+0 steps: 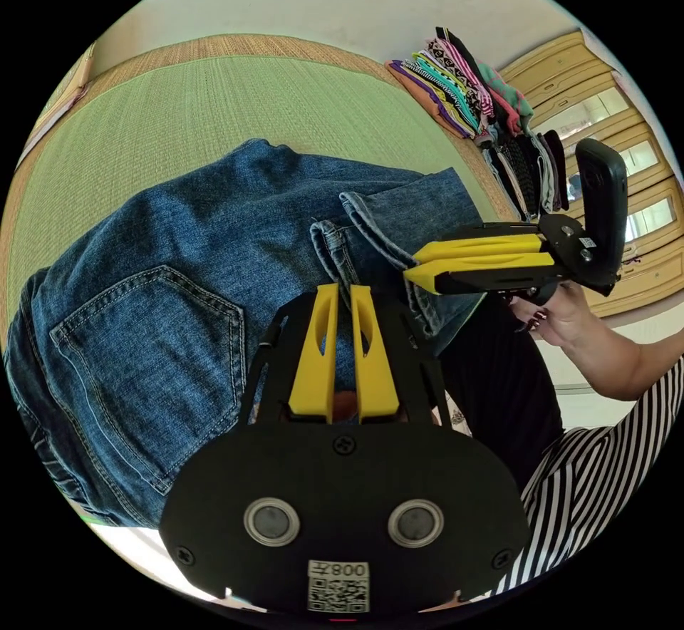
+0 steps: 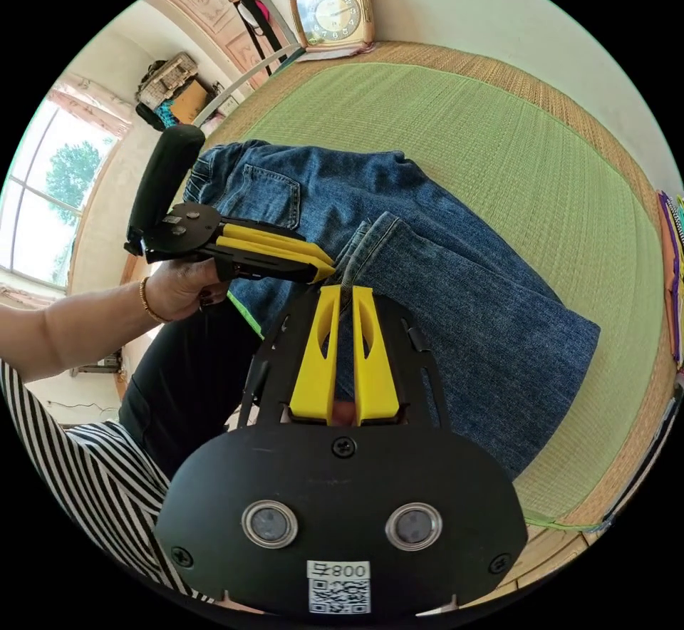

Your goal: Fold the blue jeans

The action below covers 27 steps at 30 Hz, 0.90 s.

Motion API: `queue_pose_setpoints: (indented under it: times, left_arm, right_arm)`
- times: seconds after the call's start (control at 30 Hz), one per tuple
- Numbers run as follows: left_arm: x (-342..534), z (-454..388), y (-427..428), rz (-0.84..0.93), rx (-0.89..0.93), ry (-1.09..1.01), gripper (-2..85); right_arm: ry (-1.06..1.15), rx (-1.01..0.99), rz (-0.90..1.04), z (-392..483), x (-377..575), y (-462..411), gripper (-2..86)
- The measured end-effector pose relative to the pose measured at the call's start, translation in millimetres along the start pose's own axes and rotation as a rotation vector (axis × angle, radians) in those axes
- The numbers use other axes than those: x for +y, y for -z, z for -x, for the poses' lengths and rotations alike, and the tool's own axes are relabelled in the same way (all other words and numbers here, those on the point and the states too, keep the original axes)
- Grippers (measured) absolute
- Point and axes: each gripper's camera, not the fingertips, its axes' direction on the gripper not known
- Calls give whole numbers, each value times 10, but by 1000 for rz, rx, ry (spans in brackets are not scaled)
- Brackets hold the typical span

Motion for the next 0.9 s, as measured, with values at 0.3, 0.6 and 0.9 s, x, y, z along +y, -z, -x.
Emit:
queue_pose_setpoints:
  times: [0.3,0.6,0.9]
  left_arm:
    - [311,59,266,-107,28,55,10]
    - [438,-90,73,-35,0,15,2]
    - [657,-235,266,-65,3,16,1]
  right_arm:
    - [-20,17,68,42,-161,-377,32]
    - [13,26,74,103,-244,-394,33]
    - [38,141,0,-18,-561,-237,8]
